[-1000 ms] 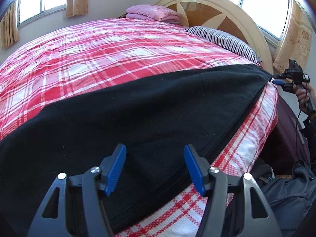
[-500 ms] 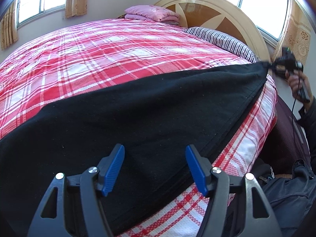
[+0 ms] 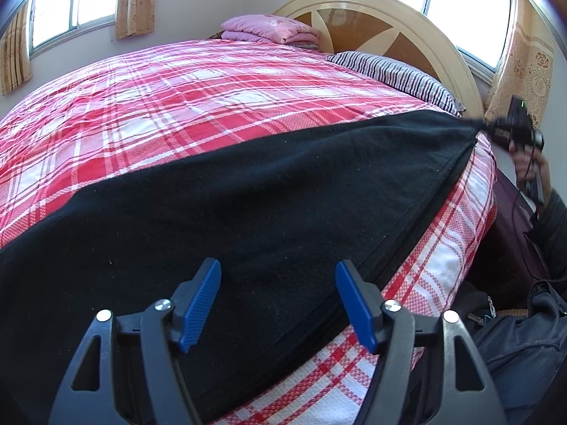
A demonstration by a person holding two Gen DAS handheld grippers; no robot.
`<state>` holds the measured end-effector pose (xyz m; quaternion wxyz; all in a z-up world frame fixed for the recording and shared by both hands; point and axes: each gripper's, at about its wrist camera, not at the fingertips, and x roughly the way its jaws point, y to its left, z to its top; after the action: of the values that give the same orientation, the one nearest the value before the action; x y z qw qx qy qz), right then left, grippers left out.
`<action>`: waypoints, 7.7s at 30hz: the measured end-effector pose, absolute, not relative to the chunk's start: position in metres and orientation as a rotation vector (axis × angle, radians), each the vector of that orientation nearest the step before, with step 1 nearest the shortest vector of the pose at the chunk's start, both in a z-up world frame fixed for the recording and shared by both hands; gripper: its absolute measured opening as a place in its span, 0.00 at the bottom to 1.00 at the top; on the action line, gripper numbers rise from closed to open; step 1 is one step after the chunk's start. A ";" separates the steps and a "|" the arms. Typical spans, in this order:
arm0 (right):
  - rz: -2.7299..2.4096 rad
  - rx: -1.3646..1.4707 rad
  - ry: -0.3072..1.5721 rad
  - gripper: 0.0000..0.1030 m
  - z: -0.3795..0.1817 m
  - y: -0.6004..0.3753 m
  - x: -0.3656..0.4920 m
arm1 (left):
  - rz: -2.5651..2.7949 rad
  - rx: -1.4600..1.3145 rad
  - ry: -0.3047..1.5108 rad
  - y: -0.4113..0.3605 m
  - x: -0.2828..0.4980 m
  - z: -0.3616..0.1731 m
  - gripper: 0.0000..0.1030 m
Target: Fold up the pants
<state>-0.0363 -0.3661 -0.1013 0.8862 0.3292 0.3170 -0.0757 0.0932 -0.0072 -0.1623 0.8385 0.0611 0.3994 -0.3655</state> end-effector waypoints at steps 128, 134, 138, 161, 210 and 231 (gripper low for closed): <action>0.682 -0.148 1.157 0.44 -0.171 0.152 0.230 | -0.578 -0.003 0.875 0.120 0.107 -0.168 0.78; 0.719 -0.157 1.162 0.45 -0.166 0.156 0.226 | -0.577 0.005 0.878 0.116 0.107 -0.168 0.80; 0.712 0.079 1.207 0.45 -0.165 0.135 0.258 | -0.580 0.018 0.876 0.116 0.106 -0.169 0.80; 0.606 0.216 1.146 0.03 -0.159 0.137 0.282 | -0.608 0.064 0.865 0.114 0.102 -0.169 0.83; 0.590 0.083 1.071 0.61 -0.155 0.031 0.108 | -0.361 0.086 0.830 0.189 0.106 -0.153 0.94; 0.128 0.068 0.986 0.75 -0.137 -0.105 0.099 | -0.280 0.146 0.851 0.120 0.122 -0.136 0.94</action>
<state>0.0993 -0.1052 -0.1373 0.8783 0.0325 0.4730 0.0614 0.1219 0.1203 -0.1355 0.8987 0.0706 0.4112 -0.1353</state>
